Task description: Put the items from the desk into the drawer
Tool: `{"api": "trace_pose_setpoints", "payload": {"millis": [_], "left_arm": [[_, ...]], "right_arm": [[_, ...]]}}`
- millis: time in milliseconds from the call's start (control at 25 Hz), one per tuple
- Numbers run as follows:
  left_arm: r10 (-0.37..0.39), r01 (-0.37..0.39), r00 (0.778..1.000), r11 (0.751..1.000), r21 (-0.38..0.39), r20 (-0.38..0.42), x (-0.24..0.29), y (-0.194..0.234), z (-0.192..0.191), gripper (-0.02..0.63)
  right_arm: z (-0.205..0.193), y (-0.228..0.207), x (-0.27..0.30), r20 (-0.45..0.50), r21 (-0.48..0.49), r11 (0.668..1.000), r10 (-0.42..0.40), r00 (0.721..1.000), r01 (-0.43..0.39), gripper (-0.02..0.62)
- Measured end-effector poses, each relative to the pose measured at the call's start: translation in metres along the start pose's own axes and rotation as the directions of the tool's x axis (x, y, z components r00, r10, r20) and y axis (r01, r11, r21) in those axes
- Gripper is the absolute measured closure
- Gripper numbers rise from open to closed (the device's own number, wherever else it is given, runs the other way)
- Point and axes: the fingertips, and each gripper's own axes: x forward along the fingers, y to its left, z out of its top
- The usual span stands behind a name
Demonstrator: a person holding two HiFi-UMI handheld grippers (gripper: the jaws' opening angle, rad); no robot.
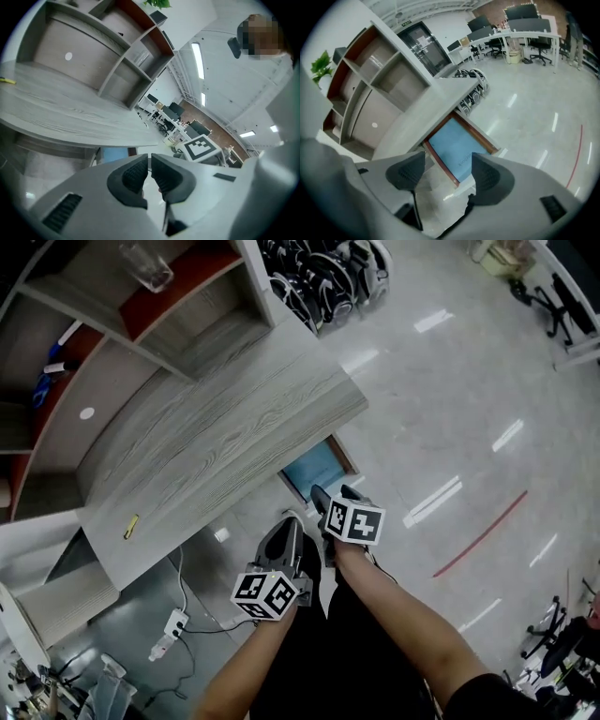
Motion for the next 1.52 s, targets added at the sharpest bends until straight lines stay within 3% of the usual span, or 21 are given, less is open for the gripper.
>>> {"api": "trace_pose_setpoints", "payload": {"millis": [200, 360, 480, 680, 920, 1120, 1240, 1320, 1520], "left_arm": [[0.034, -0.036, 0.999, 0.997, 0.063, 0.041, -0.019, -0.022, 0.011, 0.572], [0.05, -0.055, 0.996, 0.997, 0.062, 0.08, -0.042, -0.042, 0.017, 0.572], [0.065, -0.071, 0.993, 0.996, 0.052, 0.103, -0.06, -0.053, 0.019, 0.572], [0.079, -0.09, 0.987, 0.993, 0.076, 0.137, -0.082, -0.073, 0.025, 0.572], [0.079, -0.106, 0.985, 0.979, 0.172, 0.155, -0.1, -0.099, 0.037, 0.572], [0.104, -0.147, 0.977, 0.962, 0.232, 0.186, -0.112, -0.117, 0.051, 0.572], [0.115, -0.164, 0.972, 0.957, 0.24, 0.205, -0.118, -0.131, 0.055, 0.574], [0.111, -0.172, 0.965, 0.952, 0.253, 0.238, -0.124, -0.145, 0.064, 0.572], [0.113, -0.215, 0.934, 0.935, 0.281, 0.339, -0.144, -0.167, 0.09, 0.573]], "right_arm": [[0.012, 0.027, -0.052, 0.056, -0.162, 0.985, 0.059, 0.997, -0.049, 0.272], [0.011, 0.052, -0.097, 0.079, -0.32, 0.944, 0.111, 0.991, -0.08, 0.276], [0.008, 0.065, -0.125, 0.099, -0.385, 0.918, 0.141, 0.985, -0.093, 0.297], [0.002, 0.081, -0.163, 0.128, -0.45, 0.886, 0.193, 0.973, -0.116, 0.346], [-0.005, 0.098, -0.201, 0.143, -0.488, 0.855, 0.279, 0.95, -0.177, 0.396], [0.001, 0.105, -0.231, 0.15, -0.509, 0.83, 0.347, 0.926, -0.228, 0.533], [0.006, 0.109, -0.246, 0.135, -0.52, 0.815, 0.376, 0.917, -0.257, 0.562], [0.013, 0.117, -0.261, 0.138, -0.565, 0.782, 0.404, 0.904, -0.263, 0.571], [0.029, 0.151, -0.295, 0.187, -0.714, 0.665, 0.482, 0.856, -0.218, 0.575]]}}
